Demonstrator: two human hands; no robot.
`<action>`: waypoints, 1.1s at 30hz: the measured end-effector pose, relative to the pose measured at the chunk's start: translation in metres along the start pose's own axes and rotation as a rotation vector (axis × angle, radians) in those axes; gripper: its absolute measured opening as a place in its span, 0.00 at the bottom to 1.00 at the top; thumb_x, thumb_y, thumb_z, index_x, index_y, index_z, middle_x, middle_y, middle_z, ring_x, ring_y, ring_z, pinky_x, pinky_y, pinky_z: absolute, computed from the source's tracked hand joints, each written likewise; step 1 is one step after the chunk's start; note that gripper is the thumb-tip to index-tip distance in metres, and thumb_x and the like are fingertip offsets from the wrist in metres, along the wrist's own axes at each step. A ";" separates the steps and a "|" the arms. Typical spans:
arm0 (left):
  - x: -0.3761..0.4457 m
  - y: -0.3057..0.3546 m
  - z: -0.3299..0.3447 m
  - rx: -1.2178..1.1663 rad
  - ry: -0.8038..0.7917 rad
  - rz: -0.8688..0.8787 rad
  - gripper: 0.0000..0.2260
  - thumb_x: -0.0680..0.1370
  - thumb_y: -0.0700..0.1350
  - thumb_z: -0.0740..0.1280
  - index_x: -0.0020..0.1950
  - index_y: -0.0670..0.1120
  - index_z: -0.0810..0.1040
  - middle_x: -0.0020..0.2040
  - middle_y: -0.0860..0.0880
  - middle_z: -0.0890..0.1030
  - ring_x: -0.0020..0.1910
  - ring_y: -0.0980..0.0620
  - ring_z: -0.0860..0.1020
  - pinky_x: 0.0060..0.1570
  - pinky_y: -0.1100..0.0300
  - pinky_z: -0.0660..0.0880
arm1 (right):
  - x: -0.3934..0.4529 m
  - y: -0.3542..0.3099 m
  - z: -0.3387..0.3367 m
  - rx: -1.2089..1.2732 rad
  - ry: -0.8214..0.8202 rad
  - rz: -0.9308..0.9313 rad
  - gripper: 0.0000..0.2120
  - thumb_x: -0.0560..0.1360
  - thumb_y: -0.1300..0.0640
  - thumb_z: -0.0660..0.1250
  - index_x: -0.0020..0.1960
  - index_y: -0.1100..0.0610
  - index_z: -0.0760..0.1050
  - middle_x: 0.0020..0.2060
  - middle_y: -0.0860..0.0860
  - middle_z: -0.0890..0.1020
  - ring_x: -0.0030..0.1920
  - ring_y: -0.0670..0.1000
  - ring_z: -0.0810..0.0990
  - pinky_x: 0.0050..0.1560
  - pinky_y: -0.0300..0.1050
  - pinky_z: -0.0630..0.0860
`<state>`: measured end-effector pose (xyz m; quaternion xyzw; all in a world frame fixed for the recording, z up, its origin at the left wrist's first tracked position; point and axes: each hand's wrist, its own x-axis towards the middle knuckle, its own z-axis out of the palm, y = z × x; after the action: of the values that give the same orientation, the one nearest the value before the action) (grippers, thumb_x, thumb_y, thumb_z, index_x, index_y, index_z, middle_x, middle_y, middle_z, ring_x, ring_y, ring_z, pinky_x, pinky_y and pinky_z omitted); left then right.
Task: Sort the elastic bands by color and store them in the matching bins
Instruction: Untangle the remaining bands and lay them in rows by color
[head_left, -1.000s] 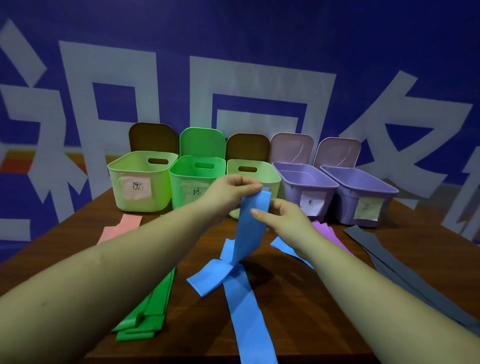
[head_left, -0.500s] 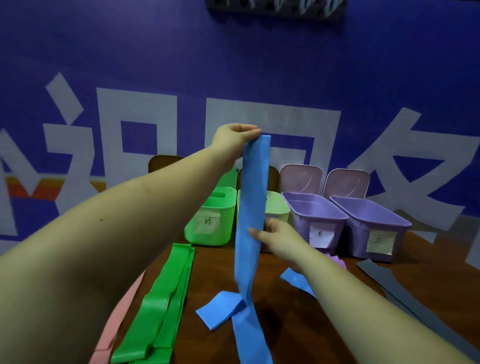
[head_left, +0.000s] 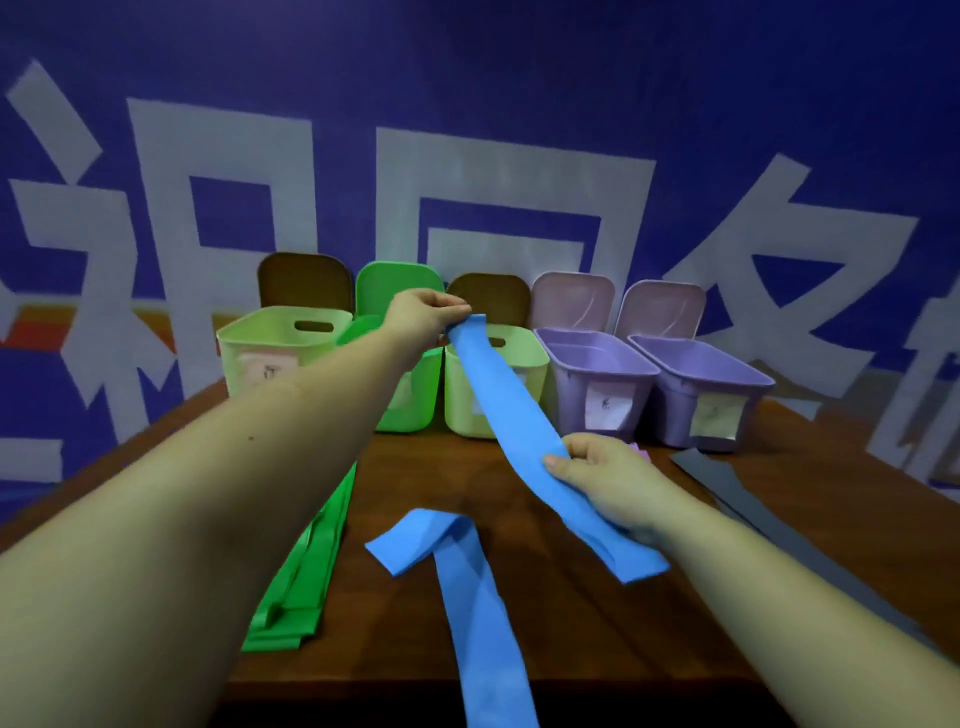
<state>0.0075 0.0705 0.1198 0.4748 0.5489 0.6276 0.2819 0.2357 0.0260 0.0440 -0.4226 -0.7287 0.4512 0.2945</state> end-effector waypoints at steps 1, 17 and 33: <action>-0.002 -0.015 0.007 -0.012 -0.009 -0.037 0.08 0.75 0.35 0.68 0.38 0.44 0.75 0.35 0.48 0.76 0.33 0.56 0.74 0.24 0.72 0.71 | -0.004 0.008 0.000 -0.052 -0.011 0.022 0.05 0.78 0.58 0.65 0.44 0.56 0.76 0.35 0.51 0.81 0.31 0.46 0.78 0.35 0.39 0.75; 0.015 -0.119 0.062 0.086 -0.030 -0.249 0.08 0.75 0.38 0.69 0.37 0.44 0.74 0.36 0.49 0.75 0.34 0.55 0.72 0.25 0.69 0.70 | 0.005 0.090 0.013 -0.587 0.008 -0.057 0.05 0.75 0.50 0.68 0.45 0.49 0.72 0.35 0.42 0.72 0.34 0.41 0.71 0.36 0.36 0.66; -0.018 -0.155 0.051 1.223 -0.606 0.174 0.19 0.78 0.61 0.60 0.61 0.50 0.77 0.61 0.49 0.76 0.60 0.48 0.74 0.59 0.55 0.68 | 0.024 0.107 0.013 -0.762 0.024 -0.158 0.27 0.75 0.35 0.57 0.68 0.47 0.70 0.68 0.45 0.69 0.72 0.48 0.61 0.73 0.49 0.53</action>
<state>0.0352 0.1132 -0.0364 0.7456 0.6612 0.0648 0.0528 0.2519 0.0674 -0.0575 -0.4495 -0.8709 0.1191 0.1588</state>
